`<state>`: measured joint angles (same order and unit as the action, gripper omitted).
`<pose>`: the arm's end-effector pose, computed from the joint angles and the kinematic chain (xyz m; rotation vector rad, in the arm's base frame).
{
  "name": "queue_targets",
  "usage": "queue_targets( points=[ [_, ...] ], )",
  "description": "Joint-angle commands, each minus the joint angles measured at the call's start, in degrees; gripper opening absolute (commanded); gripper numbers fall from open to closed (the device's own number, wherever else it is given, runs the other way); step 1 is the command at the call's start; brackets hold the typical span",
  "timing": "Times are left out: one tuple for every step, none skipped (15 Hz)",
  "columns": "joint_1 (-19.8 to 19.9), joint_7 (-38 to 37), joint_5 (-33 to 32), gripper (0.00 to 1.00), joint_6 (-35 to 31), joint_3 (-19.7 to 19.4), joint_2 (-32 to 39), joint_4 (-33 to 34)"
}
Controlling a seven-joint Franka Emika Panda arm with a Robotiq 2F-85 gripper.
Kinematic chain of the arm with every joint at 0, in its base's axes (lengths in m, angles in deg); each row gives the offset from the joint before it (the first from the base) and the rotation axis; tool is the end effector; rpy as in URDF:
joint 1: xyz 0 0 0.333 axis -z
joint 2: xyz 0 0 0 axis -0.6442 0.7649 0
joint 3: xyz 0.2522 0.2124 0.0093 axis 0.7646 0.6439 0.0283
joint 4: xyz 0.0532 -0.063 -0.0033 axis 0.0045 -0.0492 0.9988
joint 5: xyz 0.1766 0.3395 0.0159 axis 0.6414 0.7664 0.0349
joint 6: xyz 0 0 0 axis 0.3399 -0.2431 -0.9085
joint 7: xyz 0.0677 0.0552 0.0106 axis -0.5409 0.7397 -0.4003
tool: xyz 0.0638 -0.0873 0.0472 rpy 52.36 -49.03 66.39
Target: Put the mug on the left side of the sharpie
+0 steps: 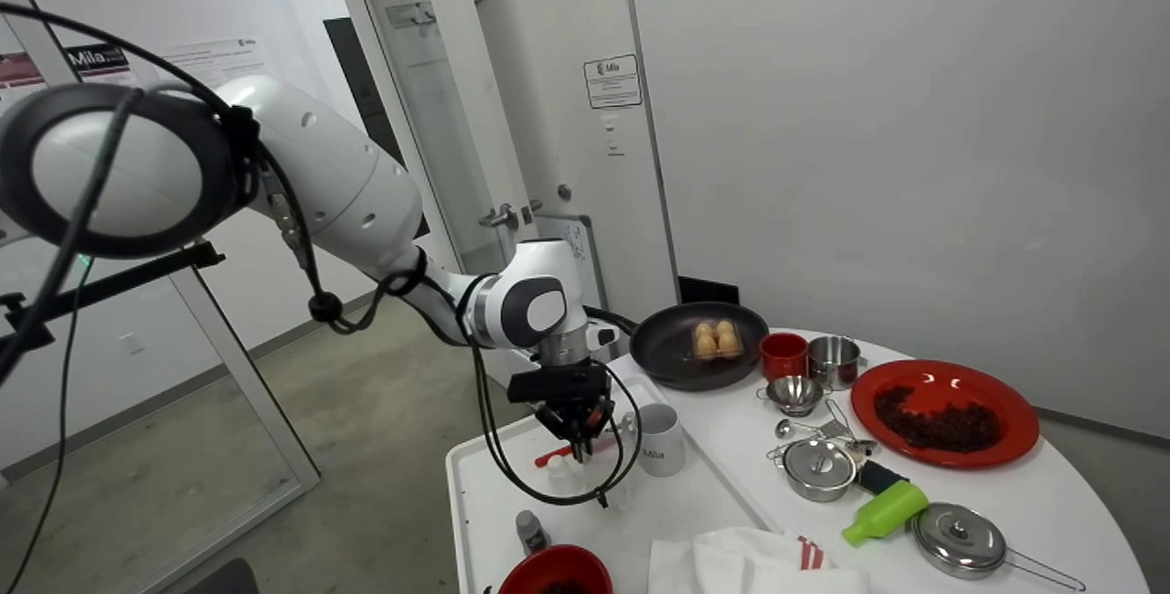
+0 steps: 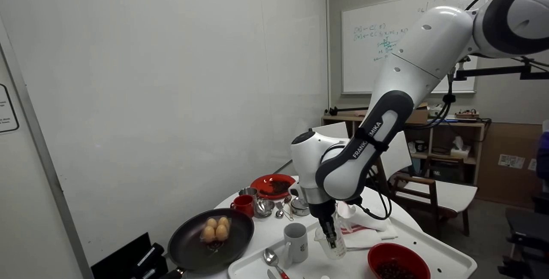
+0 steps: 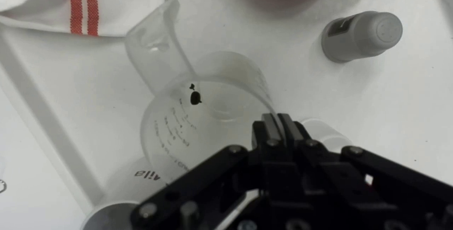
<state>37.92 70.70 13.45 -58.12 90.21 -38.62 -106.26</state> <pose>0.6479 0.0473 0.0882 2.8893 0.9674 -0.2790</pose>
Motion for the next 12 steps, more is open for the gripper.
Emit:
queue_targets(
  points=[
    [0.52,2.91,-1.27,0.08,0.39,1.08,3.89,3.82],
    [0.90,4.07,-0.91,0.07,0.61,1.64,4.65,4.46],
    [1.36,5.21,-0.43,0.08,0.93,2.32,5.54,5.23],
    [2.02,6.66,0.07,0.07,1.37,3.19,6.24,5.91],
    [2.59,8.01,0.32,0.08,1.38,3.91,6.78,6.38],
    [2.76,8.62,0.29,0.08,1.44,4.19,7.31,6.89],
    [3.10,9.31,0.43,0.29,1.63,4.61,7.72,7.37],
    [3.32,9.88,0.43,0.33,1.74,4.87,8.13,7.81],
    [3.43,10.03,0.32,0.36,1.59,4.85,8.41,8.17],
    [3.61,10.26,0.37,0.43,1.73,4.86,8.76,8.67],
    [3.77,10.24,0.44,0.49,1.75,4.68,9.00,8.97],
    [3.82,10.13,0.36,0.58,1.68,4.44,9.17,9.24]
  ],
)
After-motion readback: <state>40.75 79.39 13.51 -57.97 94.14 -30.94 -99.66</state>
